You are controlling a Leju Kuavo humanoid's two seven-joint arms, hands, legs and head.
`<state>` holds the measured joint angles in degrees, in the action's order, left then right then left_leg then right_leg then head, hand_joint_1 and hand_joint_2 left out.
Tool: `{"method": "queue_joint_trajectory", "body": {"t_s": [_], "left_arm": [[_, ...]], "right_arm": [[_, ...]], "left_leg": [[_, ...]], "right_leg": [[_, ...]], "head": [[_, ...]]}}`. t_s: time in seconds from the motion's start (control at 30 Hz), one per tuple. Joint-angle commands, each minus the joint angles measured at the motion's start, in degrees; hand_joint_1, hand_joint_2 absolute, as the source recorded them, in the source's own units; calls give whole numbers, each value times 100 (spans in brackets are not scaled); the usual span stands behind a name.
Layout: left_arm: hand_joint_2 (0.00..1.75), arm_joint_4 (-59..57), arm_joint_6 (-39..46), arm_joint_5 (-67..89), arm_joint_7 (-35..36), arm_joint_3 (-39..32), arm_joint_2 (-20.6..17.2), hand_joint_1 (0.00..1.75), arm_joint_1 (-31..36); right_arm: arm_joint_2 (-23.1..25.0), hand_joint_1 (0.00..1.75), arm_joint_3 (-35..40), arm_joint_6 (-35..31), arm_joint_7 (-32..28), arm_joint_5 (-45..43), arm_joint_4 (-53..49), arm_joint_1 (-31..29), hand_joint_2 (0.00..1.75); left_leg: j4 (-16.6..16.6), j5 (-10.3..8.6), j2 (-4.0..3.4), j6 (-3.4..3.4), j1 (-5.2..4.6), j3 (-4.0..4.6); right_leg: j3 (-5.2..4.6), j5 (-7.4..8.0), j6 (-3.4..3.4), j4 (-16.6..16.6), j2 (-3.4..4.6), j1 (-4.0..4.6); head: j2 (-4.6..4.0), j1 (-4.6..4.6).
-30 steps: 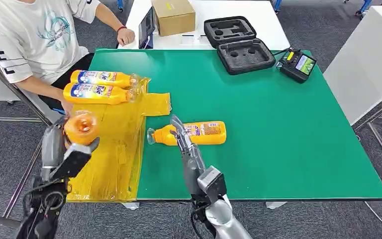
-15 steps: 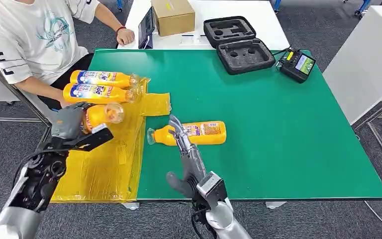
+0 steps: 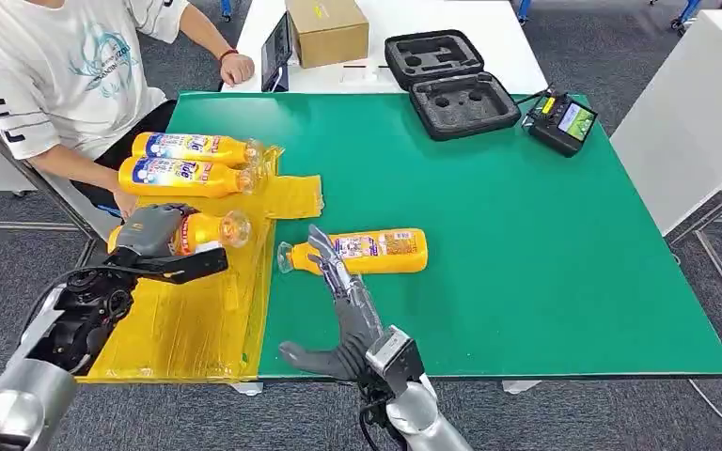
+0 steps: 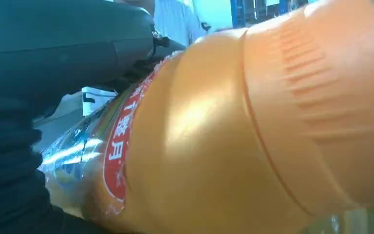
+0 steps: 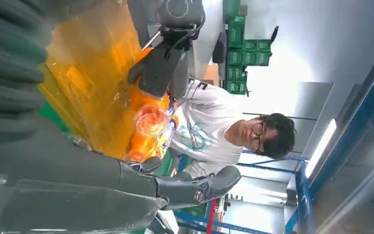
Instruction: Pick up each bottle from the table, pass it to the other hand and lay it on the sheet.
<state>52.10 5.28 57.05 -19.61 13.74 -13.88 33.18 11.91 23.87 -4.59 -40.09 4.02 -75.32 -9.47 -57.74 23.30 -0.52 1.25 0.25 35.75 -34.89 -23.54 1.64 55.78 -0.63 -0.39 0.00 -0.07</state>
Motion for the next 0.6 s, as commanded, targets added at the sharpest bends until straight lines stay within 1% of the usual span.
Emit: {"method": "queue_joint_trajectory", "body": {"t_s": [0.03, 0.1, 0.13, 0.23, 0.3, 0.33, 0.4, 0.57, 0.6], "left_arm": [[175, -1662, -867, 559, -7, 1239, -94, 175, 1143], [175, -1936, -1110, 660, -7, 1441, -43, 175, 1272], [175, -2030, -1179, 702, -1, 1517, -36, 175, 1309], [175, -2237, -1404, 772, -136, 1730, -50, 175, 1343], [175, -2300, -1545, 746, -244, 1793, -60, 175, 1318], [175, -2311, -1579, 760, -261, 1834, -74, 175, 1307], [175, -2337, -1703, 794, -339, 1949, -123, 175, 1247], [175, -2334, -1792, 804, -369, 2049, -133, 175, 1152], [175, -2335, -1821, 797, -363, 2067, -129, 175, 1144]], "right_arm": [[56, 0, -80, 150, 9, -23, 504, -258, 175], [56, 0, -74, 193, 9, -51, 609, -303, 175], [62, 0, -70, 205, 9, -64, 643, -312, 175], [95, 0, -58, 205, 9, -103, 748, -358, 175], [110, 0, -56, 211, 9, -124, 831, -383, 175], [118, 0, -59, 226, 9, -143, 870, -398, 175], [132, 0, -57, 253, 9, -172, 958, -437, 175], [157, 0, -65, 278, 9, -213, 1061, -471, 175], [159, 0, -64, 271, 9, -209, 1071, -470, 175]], "left_leg": [[-4, 4, 23, -7, 7, -17], [2, -1, 15, -3, 3, -9], [-1, 5, 18, -7, 6, -23], [4, 8, 7, -6, 5, -32], [4, 4, 1, -4, 3, -21], [6, 9, 1, -7, 3, -34], [6, 6, -3, -5, 3, -28], [8, 2, -6, -3, -2, -22], [9, 8, -11, -6, 1, -38]], "right_leg": [[24, -10, -6, 4, -15, 6], [13, -3, -3, -1, -10, 2], [28, -10, -5, 1, -10, 4], [34, -8, -5, -3, 3, 3], [21, -3, -3, -3, 5, 2], [34, -8, -5, -4, 7, 2], [26, -4, -4, -4, 10, 2], [20, 0, -2, -3, 12, -3], [36, -3, -5, -6, 20, 0]], "head": [[0, -2], [0, 0], [0, -2], [0, -2], [0, 0], [0, 0], [0, -2], [0, -4], [0, 0]]}}
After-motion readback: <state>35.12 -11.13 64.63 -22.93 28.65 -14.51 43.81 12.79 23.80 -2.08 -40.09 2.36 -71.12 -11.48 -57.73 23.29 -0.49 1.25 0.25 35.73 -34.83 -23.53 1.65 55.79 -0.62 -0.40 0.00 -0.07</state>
